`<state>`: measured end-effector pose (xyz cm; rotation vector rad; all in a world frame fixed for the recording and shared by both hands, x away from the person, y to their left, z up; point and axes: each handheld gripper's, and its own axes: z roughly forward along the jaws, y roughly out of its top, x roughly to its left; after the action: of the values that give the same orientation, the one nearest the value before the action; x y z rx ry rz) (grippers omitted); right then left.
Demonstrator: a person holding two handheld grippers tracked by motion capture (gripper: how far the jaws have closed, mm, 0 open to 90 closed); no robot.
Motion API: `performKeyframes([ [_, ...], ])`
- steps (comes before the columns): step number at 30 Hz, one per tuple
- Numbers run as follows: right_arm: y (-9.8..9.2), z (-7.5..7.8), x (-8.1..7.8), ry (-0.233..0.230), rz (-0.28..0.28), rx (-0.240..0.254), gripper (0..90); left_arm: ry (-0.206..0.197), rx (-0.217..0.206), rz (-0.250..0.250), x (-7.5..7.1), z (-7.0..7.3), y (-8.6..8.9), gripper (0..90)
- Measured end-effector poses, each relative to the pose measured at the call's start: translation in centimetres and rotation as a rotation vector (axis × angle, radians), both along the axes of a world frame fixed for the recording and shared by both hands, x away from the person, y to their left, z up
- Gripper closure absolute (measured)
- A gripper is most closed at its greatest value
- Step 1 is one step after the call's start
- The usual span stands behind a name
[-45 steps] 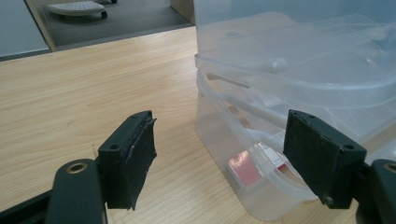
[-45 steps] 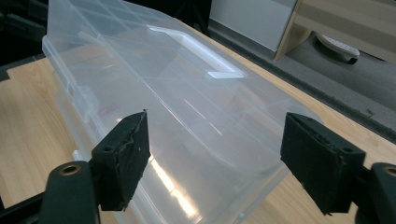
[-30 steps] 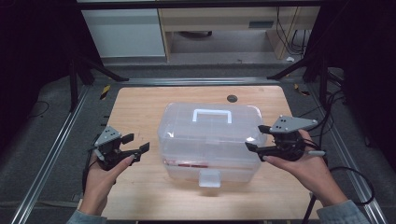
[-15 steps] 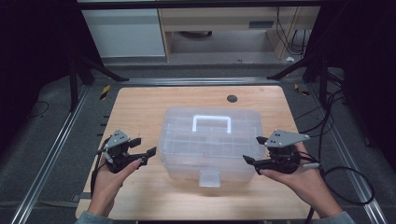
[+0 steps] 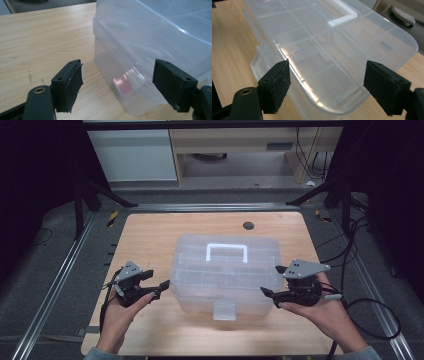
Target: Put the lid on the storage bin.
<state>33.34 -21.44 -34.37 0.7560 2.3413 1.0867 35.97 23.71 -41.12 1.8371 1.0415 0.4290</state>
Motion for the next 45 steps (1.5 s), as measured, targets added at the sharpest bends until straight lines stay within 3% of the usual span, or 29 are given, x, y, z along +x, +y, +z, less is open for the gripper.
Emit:
performKeyframes([
  [3, -0.4, 0.3, 0.0, -0.011, -0.02, 0.047, 18.7, 0.004, 0.019, 0.018, 0.2, 0.0, 0.6, 19.4],
  [7, -1.4, 1.1, 0.2, -0.05, -0.093, 0.114, 13.7, 0.017, 0.051, 0.05, 0.7, -0.3, 1.6, 13.8],
  [12, -3.6, 1.6, 1.1, -0.086, -0.216, 0.172, 8.1, 0.044, 0.107, 0.074, 1.6, -0.9, 2.6, 7.6],
  [16, -5.7, 1.4, 2.0, -0.111, -0.324, 0.207, 11.8, 0.063, 0.154, 0.079, 2.4, -1.6, 3.6, 5.5],
  [22, -8.5, -0.3, 3.2, -0.1, -0.479, 0.201, 19.7, 0.091, 0.184, 0.092, 3.6, -2.7, 4.6, 4.9],
  [28, -10.0, -2.9, 4.1, -0.047, -0.559, 0.138, 24.1, 0.111, 0.237, 0.092, 4.7, -4.1, 4.8, 5.0],
  [38, -11.1, -8.0, 6.5, 0.083, -0.609, 0.049, 24.7, 0.134, 0.309, 0.075, 7.0, -6.6, 4.3, 5.2],
  [45, -10.8, -11.0, 9.1, 0.147, -0.594, 0.009, 25.7, 0.175, 0.307, 0.08, 9.0, -8.5, 4.1, 5.7],
])
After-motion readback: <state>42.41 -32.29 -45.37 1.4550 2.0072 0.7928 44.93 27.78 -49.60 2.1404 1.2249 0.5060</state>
